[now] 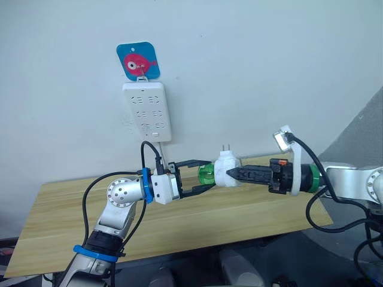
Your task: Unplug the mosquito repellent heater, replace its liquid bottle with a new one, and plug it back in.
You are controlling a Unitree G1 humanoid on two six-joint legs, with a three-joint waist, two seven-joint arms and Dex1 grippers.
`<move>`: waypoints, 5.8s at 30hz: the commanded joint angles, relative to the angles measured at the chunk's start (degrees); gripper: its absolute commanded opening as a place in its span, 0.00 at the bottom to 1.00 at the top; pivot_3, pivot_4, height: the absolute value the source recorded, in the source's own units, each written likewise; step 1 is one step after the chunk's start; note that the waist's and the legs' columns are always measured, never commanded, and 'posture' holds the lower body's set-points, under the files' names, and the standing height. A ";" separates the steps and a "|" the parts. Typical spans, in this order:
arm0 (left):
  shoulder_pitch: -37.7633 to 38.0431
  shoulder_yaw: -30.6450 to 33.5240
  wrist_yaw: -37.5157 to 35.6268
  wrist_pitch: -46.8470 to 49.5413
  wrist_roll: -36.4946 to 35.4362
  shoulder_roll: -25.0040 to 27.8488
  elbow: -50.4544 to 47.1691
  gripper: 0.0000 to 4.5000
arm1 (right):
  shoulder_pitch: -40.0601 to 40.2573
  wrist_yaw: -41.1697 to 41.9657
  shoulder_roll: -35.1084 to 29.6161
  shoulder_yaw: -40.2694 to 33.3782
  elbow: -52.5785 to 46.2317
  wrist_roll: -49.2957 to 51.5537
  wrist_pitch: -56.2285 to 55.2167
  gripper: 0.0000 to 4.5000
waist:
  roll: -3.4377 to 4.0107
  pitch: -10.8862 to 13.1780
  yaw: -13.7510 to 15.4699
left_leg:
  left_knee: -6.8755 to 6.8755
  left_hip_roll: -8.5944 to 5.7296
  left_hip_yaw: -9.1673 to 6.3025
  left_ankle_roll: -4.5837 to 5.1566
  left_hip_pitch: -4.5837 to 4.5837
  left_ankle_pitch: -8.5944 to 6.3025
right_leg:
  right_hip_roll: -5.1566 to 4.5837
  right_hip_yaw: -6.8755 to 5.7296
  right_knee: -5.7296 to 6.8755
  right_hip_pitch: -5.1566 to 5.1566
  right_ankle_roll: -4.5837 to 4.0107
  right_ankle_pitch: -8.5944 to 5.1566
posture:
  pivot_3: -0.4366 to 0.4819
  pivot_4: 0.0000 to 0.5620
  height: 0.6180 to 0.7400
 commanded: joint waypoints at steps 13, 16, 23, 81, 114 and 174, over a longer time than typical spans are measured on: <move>-0.94 -0.73 1.32 1.21 -0.77 0.25 -2.89 0.51 | -2.99 -2.39 4.93 0.76 0.36 1.44 0.89 0.67 | 0.01 0.01 0.28 | -0.01 0.01 -0.02 0.00 -0.01 0.00 | 0.01 -0.01 -0.01 -0.01 0.00 0.00 | 0.22 0.19 0.87; -1.11 -0.81 1.25 2.69 -1.46 0.44 -3.29 0.51 | -3.18 -2.70 5.35 0.77 0.31 1.44 0.95 0.67 | 0.01 0.01 0.30 | -0.01 0.01 -0.02 0.00 -0.01 0.00 | 0.01 -0.02 -0.01 -0.01 0.00 0.00 | 0.22 0.19 0.87; -0.81 -1.40 -2.00 17.51 -8.12 3.51 -8.77 0.51 | -3.97 -3.01 4.99 0.98 -0.36 1.44 0.81 0.67 | 0.01 0.02 0.28 | -0.02 0.02 -0.02 0.00 -0.01 0.00 | 0.02 -0.02 -0.01 -0.02 0.00 0.00 | 0.22 0.18 0.87; -3.32 2.81 -8.23 30.15 -12.13 3.75 -11.15 0.52 | 3.49 -1.64 5.37 -3.54 -4.97 1.44 -4.61 0.67 | 0.10 0.46 2.59 | -0.02 0.05 -0.09 0.02 -0.35 -0.02 | 0.12 0.01 -0.39 -0.13 -0.03 0.00 | 0.22 0.20 0.87; -3.79 8.01 -12.23 47.73 -19.01 13.19 -18.93 0.94 | 2.52 6.58 -0.35 -2.31 -5.71 1.44 -4.26 0.67 | 0.16 0.53 2.69 | -0.04 0.11 -0.16 0.02 -0.36 -0.02 | 0.18 -0.03 -0.41 -0.15 -0.07 -0.02 | 0.24 0.18 0.87; -6.64 7.09 -9.49 63.12 -26.58 18.34 -21.78 0.93 | -0.02 11.88 1.29 -2.67 -6.43 -4.05 -3.39 0.67 | 0.20 0.58 2.90 | 0.00 0.11 -0.26 0.02 -0.34 -0.01 | 0.22 -0.10 -0.31 -0.13 -0.08 0.01 | 0.27 0.18 0.87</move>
